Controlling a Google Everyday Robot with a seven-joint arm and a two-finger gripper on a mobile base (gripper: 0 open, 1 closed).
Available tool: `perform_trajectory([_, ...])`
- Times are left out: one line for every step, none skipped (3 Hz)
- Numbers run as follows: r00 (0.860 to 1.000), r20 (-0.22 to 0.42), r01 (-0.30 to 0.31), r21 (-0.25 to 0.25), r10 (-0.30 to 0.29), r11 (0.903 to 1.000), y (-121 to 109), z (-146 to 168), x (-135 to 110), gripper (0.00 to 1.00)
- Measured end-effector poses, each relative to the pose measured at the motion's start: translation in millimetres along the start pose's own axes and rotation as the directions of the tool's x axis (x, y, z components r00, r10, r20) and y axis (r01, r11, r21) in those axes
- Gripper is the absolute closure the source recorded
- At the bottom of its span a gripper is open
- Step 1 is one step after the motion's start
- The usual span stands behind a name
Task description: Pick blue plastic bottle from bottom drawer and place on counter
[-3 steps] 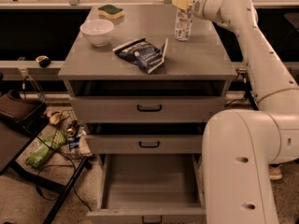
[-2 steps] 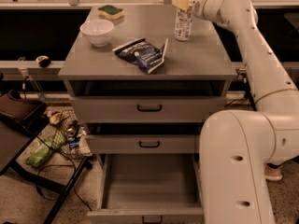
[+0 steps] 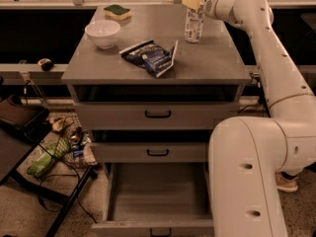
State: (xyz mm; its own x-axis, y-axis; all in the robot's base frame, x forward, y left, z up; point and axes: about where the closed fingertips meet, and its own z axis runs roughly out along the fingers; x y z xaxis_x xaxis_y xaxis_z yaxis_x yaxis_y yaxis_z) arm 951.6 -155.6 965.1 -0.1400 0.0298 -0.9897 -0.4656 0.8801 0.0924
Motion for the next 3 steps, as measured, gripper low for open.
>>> perform_trajectory([1.0, 0.0, 0.0, 0.0, 0.0, 1.0, 0.0, 0.1, 0.0, 0.37])
perform_trajectory([1.0, 0.0, 0.0, 0.0, 0.0, 1.0, 0.1, 0.1, 0.1, 0.14])
perform_trajectory([1.0, 0.0, 0.0, 0.0, 0.0, 1.0, 0.1, 0.2, 0.1, 0.0])
